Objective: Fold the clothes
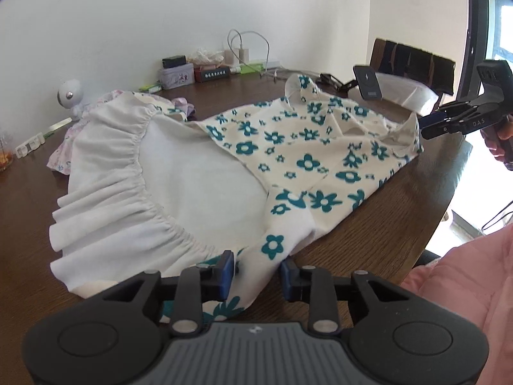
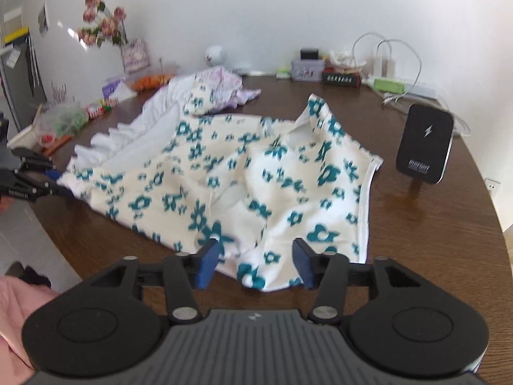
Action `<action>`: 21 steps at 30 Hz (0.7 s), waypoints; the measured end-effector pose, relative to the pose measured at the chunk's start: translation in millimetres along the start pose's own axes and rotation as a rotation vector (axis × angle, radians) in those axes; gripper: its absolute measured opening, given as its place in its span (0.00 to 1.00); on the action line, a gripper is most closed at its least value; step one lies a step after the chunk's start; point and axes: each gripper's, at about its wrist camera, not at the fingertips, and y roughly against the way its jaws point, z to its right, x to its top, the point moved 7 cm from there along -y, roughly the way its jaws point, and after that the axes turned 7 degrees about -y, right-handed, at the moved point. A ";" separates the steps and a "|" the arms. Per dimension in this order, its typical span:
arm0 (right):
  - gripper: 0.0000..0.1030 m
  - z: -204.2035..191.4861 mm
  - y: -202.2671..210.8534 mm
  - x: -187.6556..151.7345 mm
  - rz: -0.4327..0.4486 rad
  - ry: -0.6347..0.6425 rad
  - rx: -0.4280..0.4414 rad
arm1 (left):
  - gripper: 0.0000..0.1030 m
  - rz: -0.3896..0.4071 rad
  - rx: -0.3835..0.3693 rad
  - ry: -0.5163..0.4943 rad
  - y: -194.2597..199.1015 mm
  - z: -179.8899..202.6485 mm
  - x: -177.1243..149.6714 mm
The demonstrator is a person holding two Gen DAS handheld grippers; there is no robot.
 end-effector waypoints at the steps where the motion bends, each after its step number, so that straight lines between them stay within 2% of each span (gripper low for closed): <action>1: 0.61 4.6 5.5 9.9 0.033 -0.007 -0.014 | 0.60 0.043 -0.004 0.025 7.0 -2.6 8.5; 2: 0.61 10.3 7.1 20.9 0.056 -0.005 -0.037 | 0.73 0.079 -0.002 0.042 11.2 -4.7 18.8; 5: 0.61 29.6 -6.6 52.8 0.076 0.013 -0.129 | 0.78 0.173 0.014 0.074 17.3 -9.5 53.7; 6: 0.60 34.9 -17.3 63.0 0.071 0.017 -0.145 | 0.79 0.181 0.030 0.078 14.3 -10.5 64.4; 8: 0.59 41.4 -38.8 82.0 0.060 0.028 -0.164 | 0.79 0.138 0.073 0.089 -4.3 -12.9 80.3; 11: 0.59 45.4 -82.4 112.3 0.013 0.048 -0.187 | 0.79 0.023 0.111 0.185 -44.0 -30.4 97.6; 17: 0.59 37.7 -168.5 149.7 -0.153 0.148 -0.212 | 0.78 -0.059 -0.040 0.494 -121.5 -94.7 136.7; 21: 0.59 37.0 -207.2 154.1 -0.217 0.233 -0.237 | 0.74 -0.157 -0.010 0.581 -174.8 -123.0 141.8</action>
